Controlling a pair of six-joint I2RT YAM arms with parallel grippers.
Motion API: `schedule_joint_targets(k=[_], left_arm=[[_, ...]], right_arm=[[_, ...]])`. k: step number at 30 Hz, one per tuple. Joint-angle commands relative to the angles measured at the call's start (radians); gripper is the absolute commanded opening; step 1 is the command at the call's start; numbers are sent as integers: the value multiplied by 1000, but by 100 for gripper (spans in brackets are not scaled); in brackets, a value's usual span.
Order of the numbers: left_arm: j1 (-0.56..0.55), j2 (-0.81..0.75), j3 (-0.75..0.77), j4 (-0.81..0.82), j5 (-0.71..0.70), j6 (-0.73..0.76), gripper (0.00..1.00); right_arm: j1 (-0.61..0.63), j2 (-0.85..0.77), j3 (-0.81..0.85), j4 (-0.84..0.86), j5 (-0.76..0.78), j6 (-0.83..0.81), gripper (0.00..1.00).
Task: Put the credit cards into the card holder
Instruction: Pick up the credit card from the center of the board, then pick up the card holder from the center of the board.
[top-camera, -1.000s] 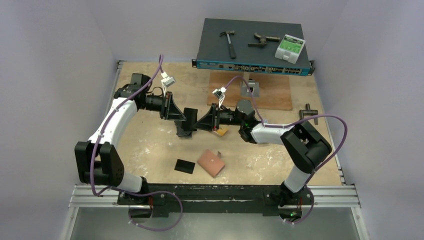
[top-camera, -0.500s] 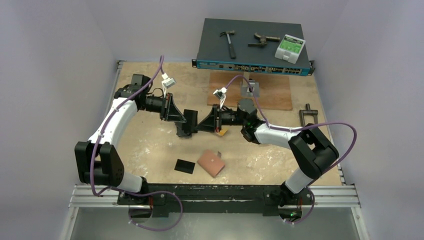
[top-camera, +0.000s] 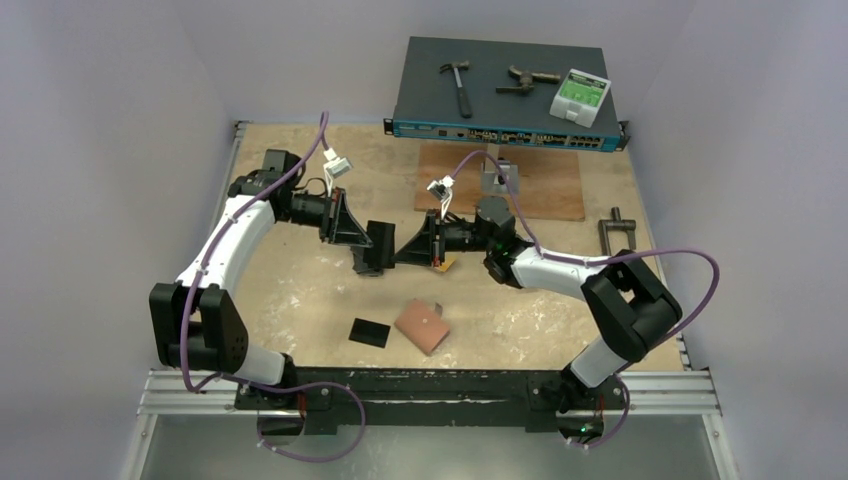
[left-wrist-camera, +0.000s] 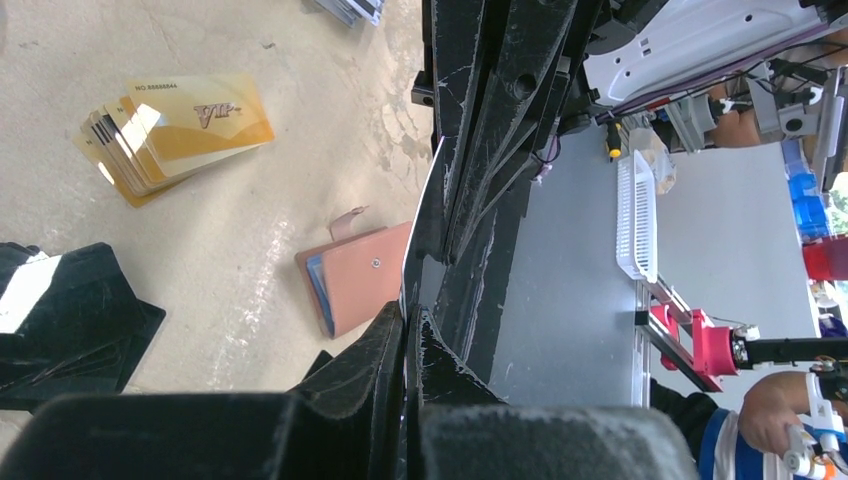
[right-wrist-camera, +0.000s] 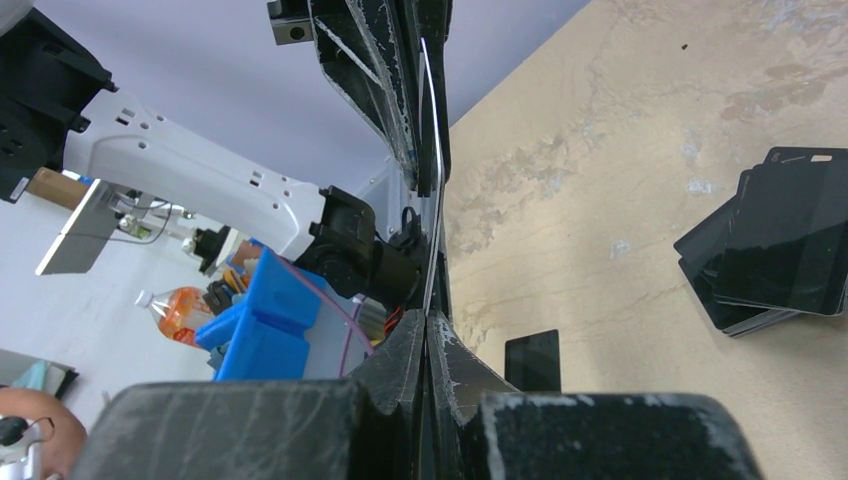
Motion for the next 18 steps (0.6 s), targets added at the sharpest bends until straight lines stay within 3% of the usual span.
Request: schedule_joint_targets(k=[1, 9, 15, 18], left_arm=[[15, -15, 10, 25, -45, 58, 0], [16, 3, 29, -8, -127, 137, 12], [18, -6, 23, 31, -229, 136, 36], [18, -16, 10, 84, -290, 110, 55]], right_arm=[[-1, -61, -5, 61, -46, 9, 0], [-1, -119, -15, -103, -8, -69, 0], [-1, -125, 5, -232, 48, -146, 0], [-2, -116, 30, -309, 95, -189, 0]])
